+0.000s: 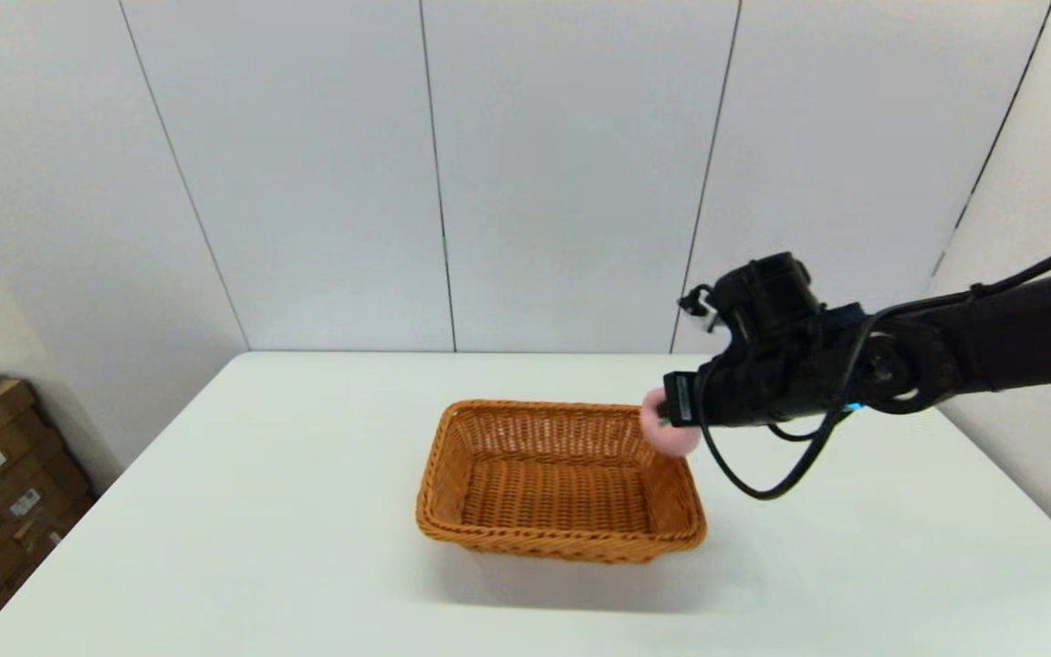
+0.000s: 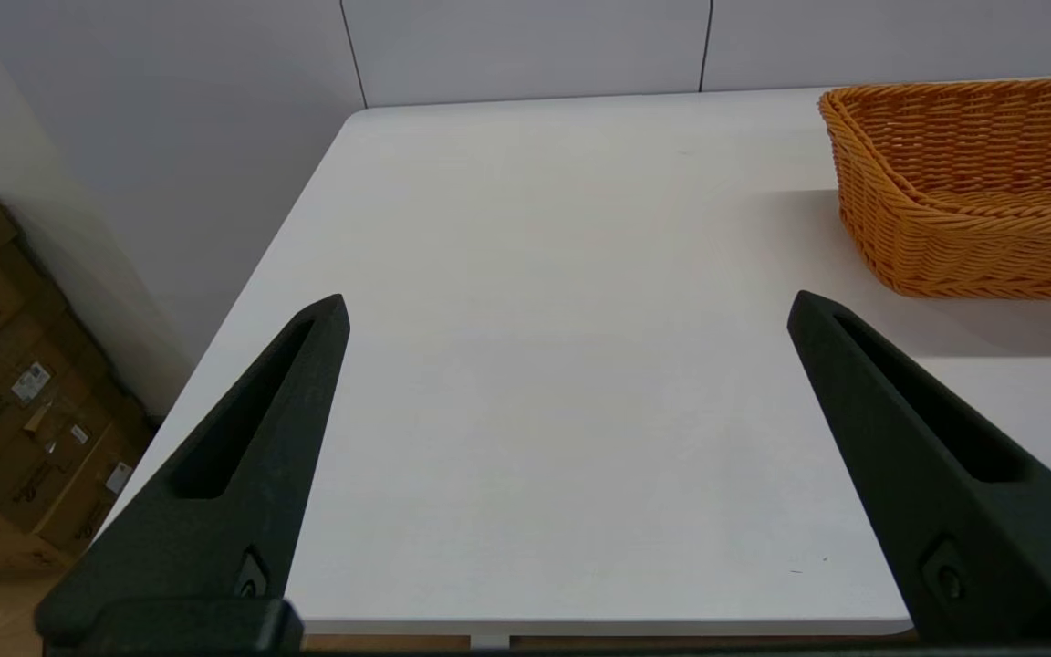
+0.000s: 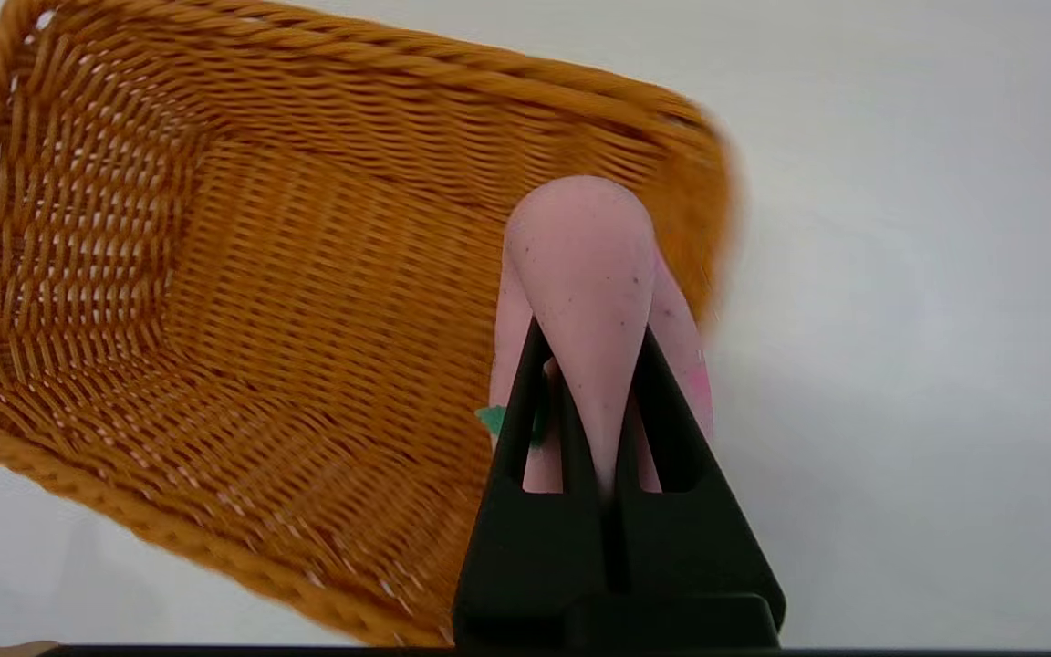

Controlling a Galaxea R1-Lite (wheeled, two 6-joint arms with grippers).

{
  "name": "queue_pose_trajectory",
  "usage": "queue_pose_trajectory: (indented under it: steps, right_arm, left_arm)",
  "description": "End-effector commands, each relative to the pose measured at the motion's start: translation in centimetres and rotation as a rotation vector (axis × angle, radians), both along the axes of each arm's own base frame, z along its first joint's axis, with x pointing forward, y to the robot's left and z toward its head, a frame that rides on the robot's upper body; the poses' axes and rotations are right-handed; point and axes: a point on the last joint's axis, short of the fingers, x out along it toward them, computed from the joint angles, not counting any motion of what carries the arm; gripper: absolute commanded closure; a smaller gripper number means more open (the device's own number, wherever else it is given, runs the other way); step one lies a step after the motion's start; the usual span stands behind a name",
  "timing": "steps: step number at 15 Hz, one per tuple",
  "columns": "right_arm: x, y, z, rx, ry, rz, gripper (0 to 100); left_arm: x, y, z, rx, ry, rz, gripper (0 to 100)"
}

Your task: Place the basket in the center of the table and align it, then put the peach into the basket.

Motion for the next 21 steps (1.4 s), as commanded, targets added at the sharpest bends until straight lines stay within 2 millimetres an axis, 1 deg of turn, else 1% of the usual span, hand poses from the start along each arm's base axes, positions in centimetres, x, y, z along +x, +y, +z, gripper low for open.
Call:
queue_pose_trajectory:
  steps: [1, 3, 5, 6, 10, 12, 13, 15, 16, 17, 19, 21]
  right_arm:
    - [-0.1, 4.1, -1.9, -0.013, 0.033, 0.088, 100]
    - [-0.3, 4.8, -2.0, -0.026, 0.023, 0.096, 100]
    - [-0.1, 5.1, -2.0, -0.029, 0.019, 0.092, 100]
    - [-0.4, 5.1, -2.2, -0.045, 0.026, 0.096, 0]
    - [-0.5, 5.2, -2.0, -0.058, 0.016, 0.076, 0]
    - [-0.6, 4.6, -1.0, -0.047, -0.003, 0.062, 0]
    - [-0.5, 3.8, -0.2, -0.035, -0.019, 0.040, 0]
    - [-0.6, 1.2, 2.4, -0.011, -0.059, -0.021, 0]
    - [-1.0, -0.8, 4.1, -0.010, -0.061, -0.058, 0]
    - [-1.5, -2.5, 4.9, -0.016, -0.052, -0.090, 0]
    - [-3.5, -6.3, 6.4, 0.013, -0.050, -0.127, 0]
    - [-6.9, -9.3, 7.6, 0.034, -0.082, -0.107, 0]
  left_arm:
    - [0.0, 0.0, 0.0, -0.001, 0.000, 0.002, 0]
    - [0.0, 0.0, 0.0, 0.001, 0.000, 0.001, 0]
    - [0.0, 0.0, 0.0, -0.001, 0.000, 0.002, 0]
    - [0.0, 0.0, 0.0, -0.004, 0.000, 0.002, 0]
    - [0.0, 0.0, 0.0, -0.004, 0.000, 0.002, 0]
    - [0.0, 0.0, 0.0, -0.005, -0.002, 0.003, 0]
    - [0.0, 0.0, 0.0, -0.005, 0.000, 0.003, 0]
    - [0.0, 0.0, 0.0, -0.005, 0.000, 0.002, 0]
    - [0.0, 0.0, 0.0, -0.007, -0.002, 0.002, 0]
    - [0.0, 0.0, 0.0, -0.014, -0.002, 0.002, 0]
    - [0.0, 0.0, 0.0, -0.020, -0.002, 0.002, 0]
    - [0.0, 0.0, 0.0, -0.020, -0.002, 0.004, 0]
